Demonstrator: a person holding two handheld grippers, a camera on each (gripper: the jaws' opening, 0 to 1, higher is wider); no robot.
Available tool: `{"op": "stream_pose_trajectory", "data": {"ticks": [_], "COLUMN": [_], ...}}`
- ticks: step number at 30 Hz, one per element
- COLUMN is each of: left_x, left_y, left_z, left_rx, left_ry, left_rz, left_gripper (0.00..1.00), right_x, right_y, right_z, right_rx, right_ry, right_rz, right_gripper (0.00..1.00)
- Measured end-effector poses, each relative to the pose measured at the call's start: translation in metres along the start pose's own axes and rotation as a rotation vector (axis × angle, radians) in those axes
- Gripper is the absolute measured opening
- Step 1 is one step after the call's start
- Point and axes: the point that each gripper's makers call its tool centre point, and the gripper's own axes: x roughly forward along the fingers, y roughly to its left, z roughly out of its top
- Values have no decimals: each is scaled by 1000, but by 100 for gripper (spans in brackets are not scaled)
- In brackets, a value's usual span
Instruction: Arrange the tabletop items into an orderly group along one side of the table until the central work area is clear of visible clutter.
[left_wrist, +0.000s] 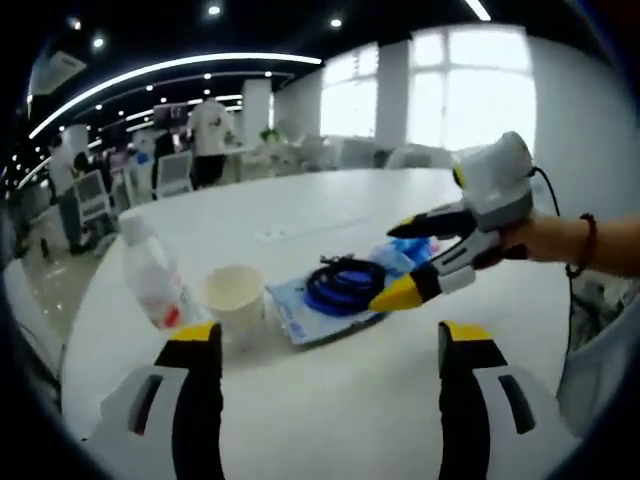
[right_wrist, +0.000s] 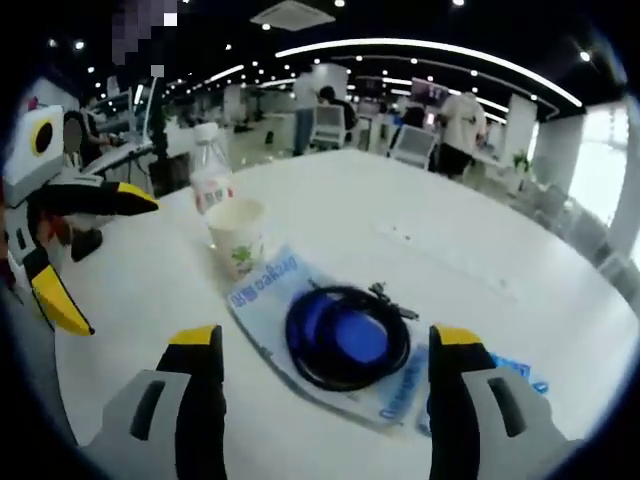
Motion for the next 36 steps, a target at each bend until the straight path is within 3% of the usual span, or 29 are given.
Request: {"op": "stream_pose_trajectory", "data": {"ticks": [4,10,17,26,36], "left_x": [-8,-16,-26,-35,-45], "left_y": [0,0,-3,-7,3], "left_z": [6,6,5,-3,7], "left_rx": [27,94,28,9,22], "left_ry": [-15,-5,16,49,16], "left_rz": [15,32,19,7,47], "left_gripper": [99,99,99,99,99], "right_x": [9,25,40,53,62], "right_y": [5,12,9,10,14], "right_z": [0,-5,-10,-21,-24], "right_rx": [16,17,32,48,63], "right_ry": [0,29,51,85,83], "right_rz": [15,46,58,86,113], "right_gripper": [82,80,74,62,50]}}
